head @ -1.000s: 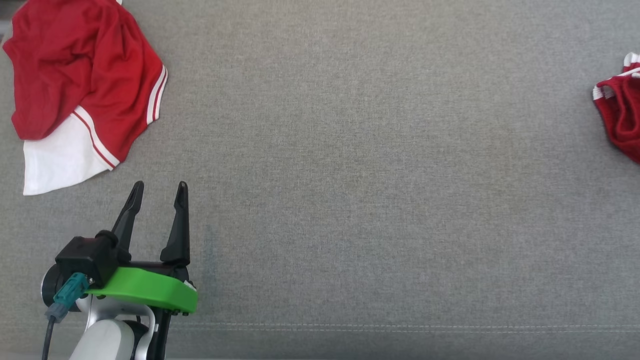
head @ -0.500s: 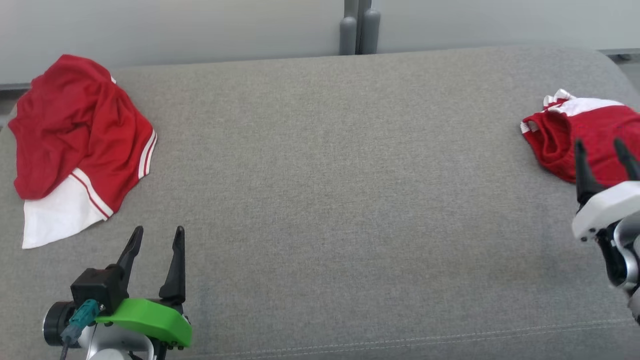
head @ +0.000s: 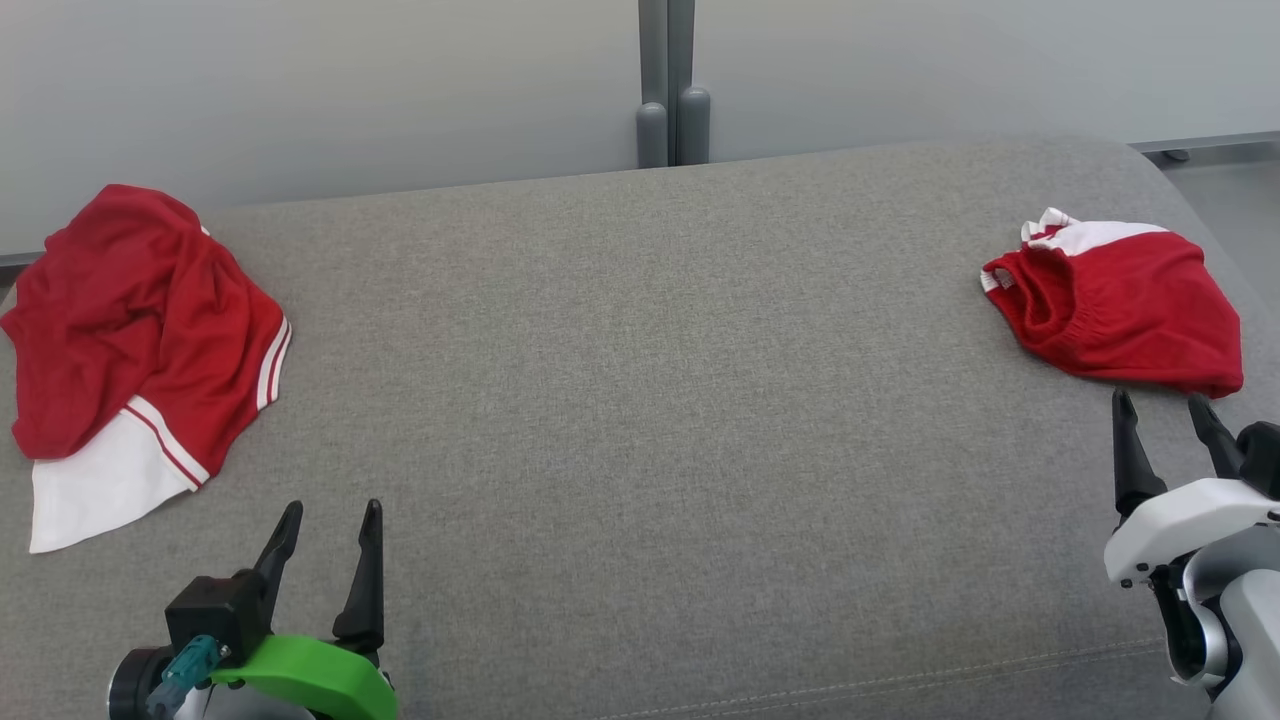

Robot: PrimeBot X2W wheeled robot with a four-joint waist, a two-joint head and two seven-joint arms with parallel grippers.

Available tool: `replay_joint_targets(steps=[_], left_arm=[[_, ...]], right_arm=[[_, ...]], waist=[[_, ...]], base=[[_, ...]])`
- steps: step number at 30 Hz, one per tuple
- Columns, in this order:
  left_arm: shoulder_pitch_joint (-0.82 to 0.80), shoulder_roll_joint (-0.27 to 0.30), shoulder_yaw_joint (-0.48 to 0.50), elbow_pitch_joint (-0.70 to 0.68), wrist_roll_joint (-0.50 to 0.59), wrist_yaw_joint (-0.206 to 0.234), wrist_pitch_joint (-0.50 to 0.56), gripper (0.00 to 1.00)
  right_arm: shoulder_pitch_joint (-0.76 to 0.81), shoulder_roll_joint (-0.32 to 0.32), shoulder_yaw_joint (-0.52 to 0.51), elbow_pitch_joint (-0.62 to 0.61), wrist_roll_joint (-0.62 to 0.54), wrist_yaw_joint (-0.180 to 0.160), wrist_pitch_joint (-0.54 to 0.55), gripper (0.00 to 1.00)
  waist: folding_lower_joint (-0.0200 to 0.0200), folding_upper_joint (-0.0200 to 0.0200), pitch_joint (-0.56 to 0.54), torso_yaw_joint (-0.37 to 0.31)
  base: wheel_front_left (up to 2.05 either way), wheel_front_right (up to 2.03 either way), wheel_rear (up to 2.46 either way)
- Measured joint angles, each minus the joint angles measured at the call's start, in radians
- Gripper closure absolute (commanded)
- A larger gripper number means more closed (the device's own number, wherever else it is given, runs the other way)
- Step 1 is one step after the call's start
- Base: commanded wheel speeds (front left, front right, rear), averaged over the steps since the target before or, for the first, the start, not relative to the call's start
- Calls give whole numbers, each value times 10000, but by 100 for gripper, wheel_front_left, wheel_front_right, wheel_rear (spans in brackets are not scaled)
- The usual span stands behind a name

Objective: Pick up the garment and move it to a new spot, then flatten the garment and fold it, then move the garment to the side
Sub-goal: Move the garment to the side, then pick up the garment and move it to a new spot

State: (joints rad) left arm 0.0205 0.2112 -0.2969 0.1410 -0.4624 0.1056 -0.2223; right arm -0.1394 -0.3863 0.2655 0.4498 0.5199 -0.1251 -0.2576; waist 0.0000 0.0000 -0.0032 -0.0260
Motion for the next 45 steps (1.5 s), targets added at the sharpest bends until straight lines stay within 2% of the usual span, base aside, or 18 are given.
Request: replay_joint_targets(steps=[8,16,20,27,31,45], left_arm=[[-50,-94,-38,150,42,-2,-88,0],[-370,-224,-102,311,102,-73,-176,0],[-474,-257,-98,355,199,-98,-178,0],[-465,-261,297,437,199,-88,-209,0],[-362,-253,650,439,199,-82,-255,0],[-100,-236,830,393,196,-38,-261,0]], right_arm=[[401,290,-784,-903,-1149,0,0,0],[1097,842,-1080,-1624,-1998,0,0,0],[1307,1053,-826,-1898,-2265,0,0,0],[1296,1258,29,-2401,-2773,35,0,0],[1264,1390,408,-2499,-2922,230,0,0],[1283,1469,249,-2686,-3055,190,0,0]], waist=[[0,0,6,169],[0,0,-1,489],[0,0,-6,777],[0,0,-16,1521],[0,0,-30,2036],[0,0,-41,3914]], base=[[0,0,0],[0,0,0],[0,0,0],[0,0,0],[0,0,0],[0,0,0]])
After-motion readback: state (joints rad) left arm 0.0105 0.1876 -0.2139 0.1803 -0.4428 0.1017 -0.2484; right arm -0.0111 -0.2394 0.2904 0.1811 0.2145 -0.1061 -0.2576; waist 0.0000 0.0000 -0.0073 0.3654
